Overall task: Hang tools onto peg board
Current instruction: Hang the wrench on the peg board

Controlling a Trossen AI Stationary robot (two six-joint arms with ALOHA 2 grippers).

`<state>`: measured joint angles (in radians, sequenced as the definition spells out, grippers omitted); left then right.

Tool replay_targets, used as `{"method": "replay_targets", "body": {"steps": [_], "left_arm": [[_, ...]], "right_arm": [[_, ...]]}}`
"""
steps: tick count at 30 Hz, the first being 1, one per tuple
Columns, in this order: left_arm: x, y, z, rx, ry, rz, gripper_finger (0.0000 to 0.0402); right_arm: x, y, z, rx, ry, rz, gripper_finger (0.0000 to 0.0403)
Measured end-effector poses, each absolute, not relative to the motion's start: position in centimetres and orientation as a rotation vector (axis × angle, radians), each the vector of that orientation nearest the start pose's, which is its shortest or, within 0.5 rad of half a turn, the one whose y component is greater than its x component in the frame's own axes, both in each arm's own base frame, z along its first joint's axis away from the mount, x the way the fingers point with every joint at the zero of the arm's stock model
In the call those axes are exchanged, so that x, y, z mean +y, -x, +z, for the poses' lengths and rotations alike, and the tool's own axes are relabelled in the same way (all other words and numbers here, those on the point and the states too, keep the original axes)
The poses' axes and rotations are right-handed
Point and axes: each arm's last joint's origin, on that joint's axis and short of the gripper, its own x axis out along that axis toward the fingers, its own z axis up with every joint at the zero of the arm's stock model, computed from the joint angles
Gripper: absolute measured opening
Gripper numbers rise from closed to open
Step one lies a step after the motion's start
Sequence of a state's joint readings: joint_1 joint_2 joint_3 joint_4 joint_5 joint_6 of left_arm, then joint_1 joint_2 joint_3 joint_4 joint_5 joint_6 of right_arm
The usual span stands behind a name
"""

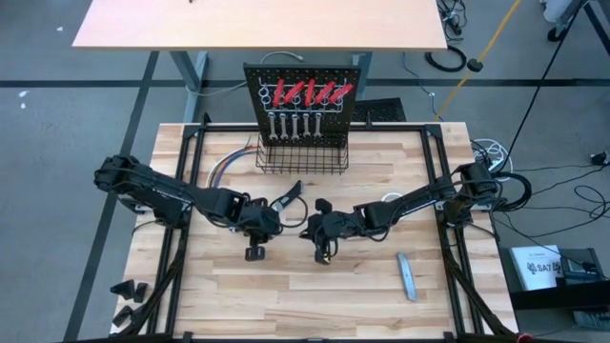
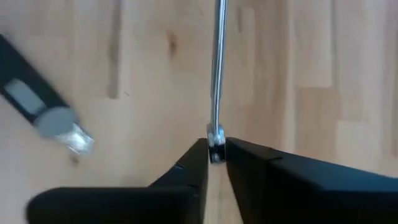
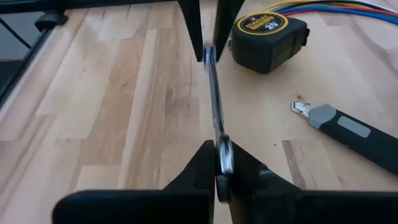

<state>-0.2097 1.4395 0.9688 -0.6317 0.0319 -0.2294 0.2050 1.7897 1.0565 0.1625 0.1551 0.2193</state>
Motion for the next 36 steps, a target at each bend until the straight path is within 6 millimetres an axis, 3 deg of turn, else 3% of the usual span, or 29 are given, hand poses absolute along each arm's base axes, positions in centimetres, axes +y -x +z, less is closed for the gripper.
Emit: {"method": "replay_targets", "body": {"steps": [6,10,14,19,24,31,34,36], "left_arm": [[-5.6,-26.9,22.1,1.113,0.104,-0.035,0.0118],[-5.8,-26.2,22.2,1.166,0.086,-0.138,0.0124],[-5.5,-24.8,23.0,1.203,0.064,-0.129,0.0126],[-5.4,-23.3,25.3,1.098,0.058,-0.093,0.0127],[-5.8,-22.0,26.8,0.767,0.038,-0.101,0.0127],[-5.9,-22.3,25.7,0.018,-0.003,-0.026,0.0127],[-5.6,-22.7,24.9,-0.188,-0.001,0.000,0.0127],[-5.3,-23.5,24.5,-0.240,0.003,0.020,0.0128]], "right_arm": [[7.1,-37.2,18.6,0.600,-0.084,-0.036,0.0006],[6.8,-36.9,18.2,0.646,-0.065,-0.051,0.0006],[6.4,-36.4,18.1,0.660,-0.058,-0.064,0.0006],[5.3,-33.8,19.7,0.563,-0.048,-0.171,0.0006],[4.4,-29.5,21.4,0.309,-0.111,-0.240,0.0006],[3.7,-23.6,21.8,-0.274,-0.290,-0.163,0.0006],[3.8,-22.4,21.4,-0.429,-0.357,-0.163,0.0006],[4.1,-22.8,21.2,-0.448,-0.377,-0.185,0.0006]]}}
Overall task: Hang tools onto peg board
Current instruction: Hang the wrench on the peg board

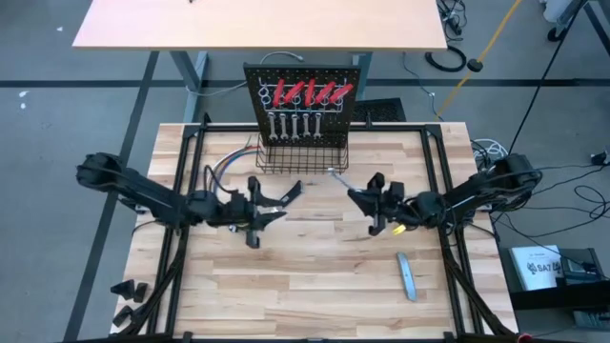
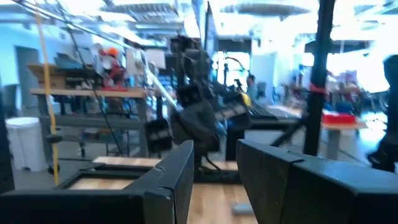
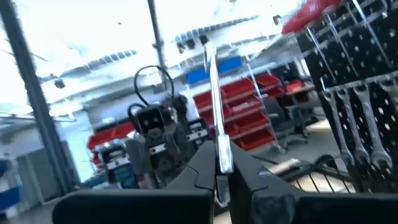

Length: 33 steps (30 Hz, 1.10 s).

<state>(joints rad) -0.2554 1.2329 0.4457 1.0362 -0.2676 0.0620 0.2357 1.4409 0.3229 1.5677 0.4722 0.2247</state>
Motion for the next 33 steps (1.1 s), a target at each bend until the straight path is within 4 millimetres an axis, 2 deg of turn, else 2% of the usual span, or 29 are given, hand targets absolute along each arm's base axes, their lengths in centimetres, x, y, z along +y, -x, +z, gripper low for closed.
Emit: {"method": "replay_targets", "body": {"steps": [6,11,16,26,33], "left_arm": [[-5.0,-27.4,23.1,-0.229,-0.002,0.064,0.0128],[-5.6,-29.9,23.5,-0.307,0.012,0.042,0.0128],[-5.9,-30.5,24.4,-0.385,0.021,0.012,0.0128],[-6.1,-31.2,26.0,-0.436,-0.003,0.001,0.0128],[-5.7,-32.3,26.9,-0.394,-0.014,0.015,0.0128]], "right_arm": [[5.5,-26.9,22.5,-0.466,-0.355,-0.144,0.0005],[7.1,-29.2,23.2,-0.480,-0.262,-0.131,0.0005],[7.9,-29.6,23.2,-0.479,-0.258,-0.092,0.0005],[7.9,-29.6,23.1,-0.468,-0.262,-0.090,0.0005],[7.8,-29.7,23.0,-0.465,-0.261,-0.096,0.0005]]}}
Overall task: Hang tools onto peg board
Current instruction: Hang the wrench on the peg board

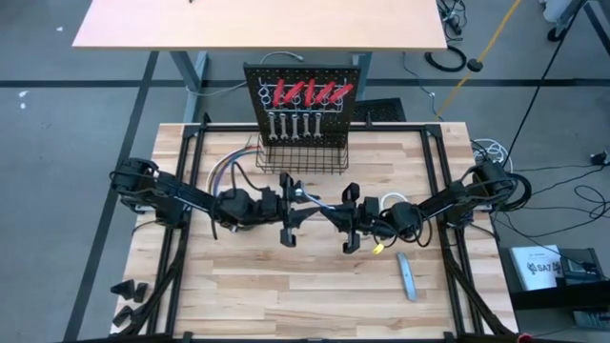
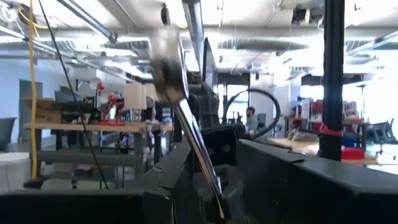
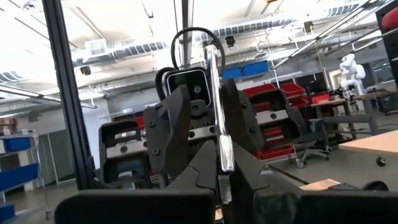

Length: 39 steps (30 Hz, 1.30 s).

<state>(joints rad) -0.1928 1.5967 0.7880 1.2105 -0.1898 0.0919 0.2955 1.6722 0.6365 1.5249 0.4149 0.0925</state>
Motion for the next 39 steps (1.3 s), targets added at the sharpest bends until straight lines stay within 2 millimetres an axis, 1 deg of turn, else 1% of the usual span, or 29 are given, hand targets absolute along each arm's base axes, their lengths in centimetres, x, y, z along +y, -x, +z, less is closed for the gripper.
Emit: {"method": "replay_targets", "body": {"steps": [5,10,12,14,18,19,33,36,39], "left_arm": [[-5.77,-32.84,27.07,-0.345,-0.020,0.012,0.0128],[-5.77,-32.84,27.09,-0.348,-0.019,0.012,0.0127],[-5.78,-32.85,27.08,-0.346,-0.020,0.012,0.0120],[-5.77,-32.84,27.09,-0.347,-0.023,0.013,0.0100],[-5.76,-32.84,27.10,-0.348,-0.026,0.011,0.0027],[-5.76,-32.83,27.12,-0.350,-0.030,0.012,0.0017],[-5.78,-32.83,27.10,-0.349,-0.050,0.005,0.0012],[-5.80,-32.84,27.07,-0.346,-0.056,0.004,0.0011],[-5.70,-32.82,27.04,-0.324,-0.057,0.031,0.0010]], "right_arm": [[7.83,-29.64,23.05,-0.467,-0.262,-0.093,0.0005],[7.81,-29.60,23.13,-0.476,-0.265,-0.093,0.0005],[7.81,-29.60,23.14,-0.477,-0.265,-0.093,0.0005],[7.81,-29.60,23.14,-0.477,-0.265,-0.092,0.0005],[7.82,-29.60,23.14,-0.477,-0.262,-0.091,0.0006],[7.83,-29.60,23.14,-0.477,-0.259,-0.084,0.0006],[7.88,-29.60,23.17,-0.479,-0.255,-0.067,0.0008],[7.86,-29.60,23.14,-0.477,-0.256,-0.076,0.0021],[7.81,-29.64,23.08,-0.470,-0.253,-0.086,0.0048]]}}
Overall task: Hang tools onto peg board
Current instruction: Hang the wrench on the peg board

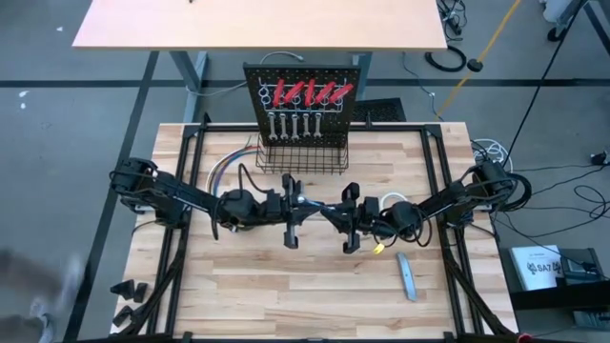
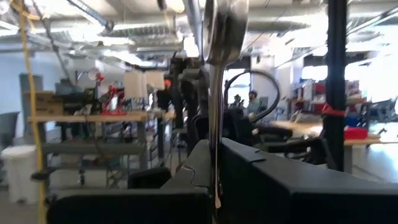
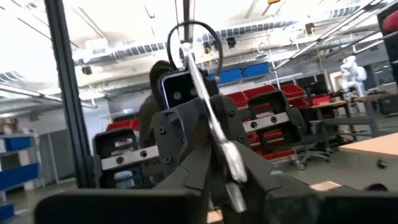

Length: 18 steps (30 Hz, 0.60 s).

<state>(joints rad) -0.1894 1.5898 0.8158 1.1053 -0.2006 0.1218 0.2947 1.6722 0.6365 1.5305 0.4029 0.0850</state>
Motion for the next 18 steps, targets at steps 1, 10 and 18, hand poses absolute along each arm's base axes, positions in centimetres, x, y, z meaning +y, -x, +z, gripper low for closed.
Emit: {"method": "replay_targets", "body": {"steps": [1,10,18], "left_arm": [[-5.6,-32.8,27.1,-0.308,-0.058,0.040,0.0010],[-4.1,-31.9,27.9,-0.131,-0.057,0.085,0.0010],[-2.1,-30.6,29.8,0.080,-0.042,0.164,0.0010]], "right_arm": [[7.8,-29.7,23.0,-0.466,-0.244,-0.091,0.0058],[7.6,-29.9,22.4,-0.262,-0.048,-0.200,0.0139],[6.6,-28.8,21.8,0.052,0.049,-0.335,0.0154]]}}
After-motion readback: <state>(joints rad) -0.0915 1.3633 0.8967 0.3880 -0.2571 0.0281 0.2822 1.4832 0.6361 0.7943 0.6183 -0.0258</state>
